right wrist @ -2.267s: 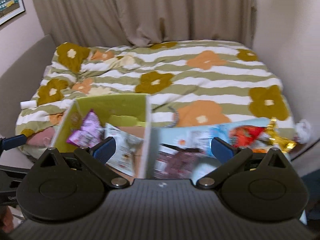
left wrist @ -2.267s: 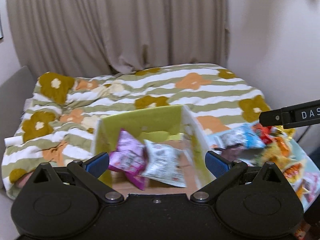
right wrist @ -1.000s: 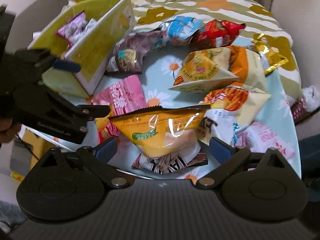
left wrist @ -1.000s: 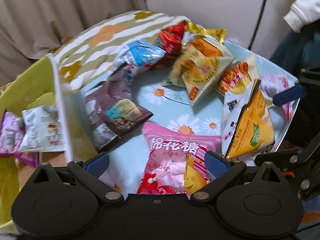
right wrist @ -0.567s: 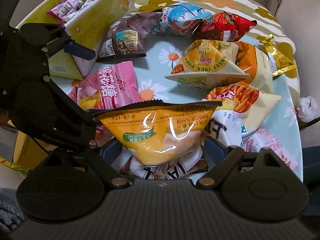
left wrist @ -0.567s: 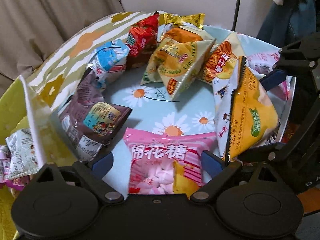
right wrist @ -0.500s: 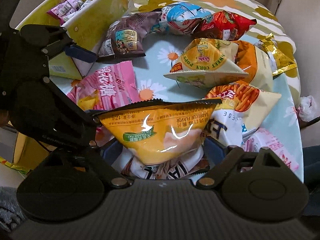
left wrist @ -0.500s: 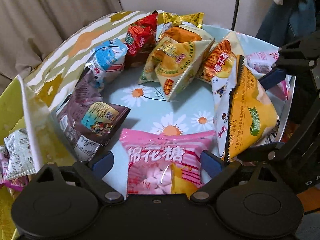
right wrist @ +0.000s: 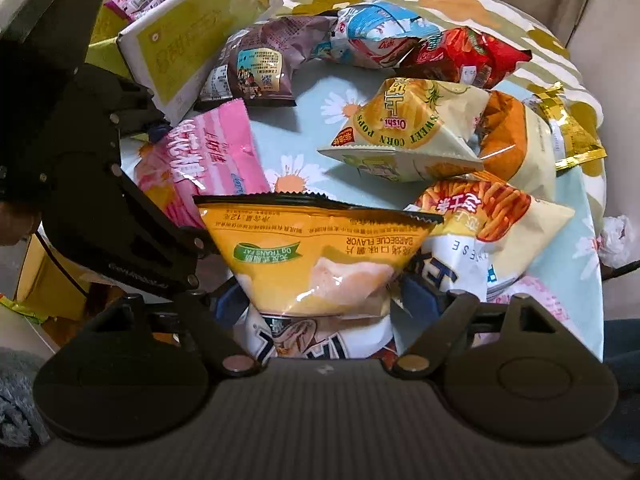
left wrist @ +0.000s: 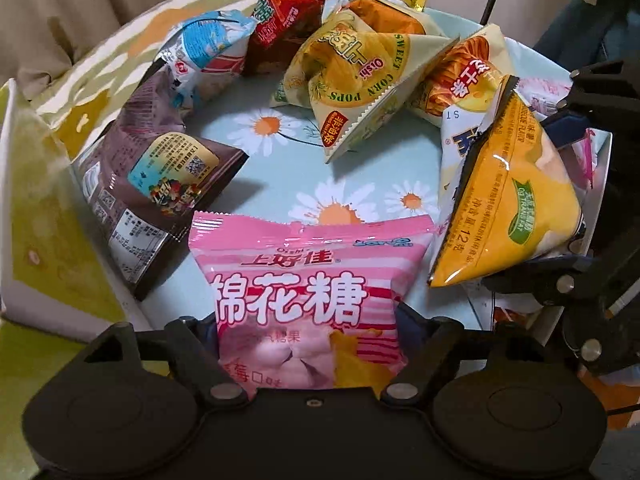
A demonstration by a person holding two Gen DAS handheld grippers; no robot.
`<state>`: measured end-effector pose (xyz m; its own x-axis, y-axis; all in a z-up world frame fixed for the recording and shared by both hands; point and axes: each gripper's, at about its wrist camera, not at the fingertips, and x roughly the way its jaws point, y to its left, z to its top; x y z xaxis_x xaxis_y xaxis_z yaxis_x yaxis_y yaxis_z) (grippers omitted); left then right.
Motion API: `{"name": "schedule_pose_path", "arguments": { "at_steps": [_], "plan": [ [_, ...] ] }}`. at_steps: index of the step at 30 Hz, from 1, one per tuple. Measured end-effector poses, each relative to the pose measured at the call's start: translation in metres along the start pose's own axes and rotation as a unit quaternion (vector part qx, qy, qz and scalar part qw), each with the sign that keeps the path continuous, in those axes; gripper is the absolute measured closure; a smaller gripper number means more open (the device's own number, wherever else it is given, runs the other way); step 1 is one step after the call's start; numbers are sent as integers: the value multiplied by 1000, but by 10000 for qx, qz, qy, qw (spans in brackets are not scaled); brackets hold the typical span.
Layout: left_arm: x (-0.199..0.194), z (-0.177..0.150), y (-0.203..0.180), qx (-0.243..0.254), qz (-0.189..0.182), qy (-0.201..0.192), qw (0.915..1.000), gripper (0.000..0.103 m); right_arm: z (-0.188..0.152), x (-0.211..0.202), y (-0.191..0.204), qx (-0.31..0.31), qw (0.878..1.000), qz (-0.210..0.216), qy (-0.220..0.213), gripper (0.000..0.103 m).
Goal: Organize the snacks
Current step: 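Grasp the pink marshmallow bag with the left tool while the right tool grasps the yellow chips bag, then carry both bags into the box and open both tools to release them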
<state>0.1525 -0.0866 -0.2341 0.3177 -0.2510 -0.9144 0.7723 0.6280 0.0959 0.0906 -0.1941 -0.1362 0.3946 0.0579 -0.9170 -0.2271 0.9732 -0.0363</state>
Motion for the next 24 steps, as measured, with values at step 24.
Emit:
{"name": "schedule_pose_path", "arguments": {
  "at_steps": [24],
  "plan": [
    [-46, -13, 4, -733, 378, -172, 9964, 28, 3, -4, -2, -241, 9996, 136, -53, 27]
  ]
}}
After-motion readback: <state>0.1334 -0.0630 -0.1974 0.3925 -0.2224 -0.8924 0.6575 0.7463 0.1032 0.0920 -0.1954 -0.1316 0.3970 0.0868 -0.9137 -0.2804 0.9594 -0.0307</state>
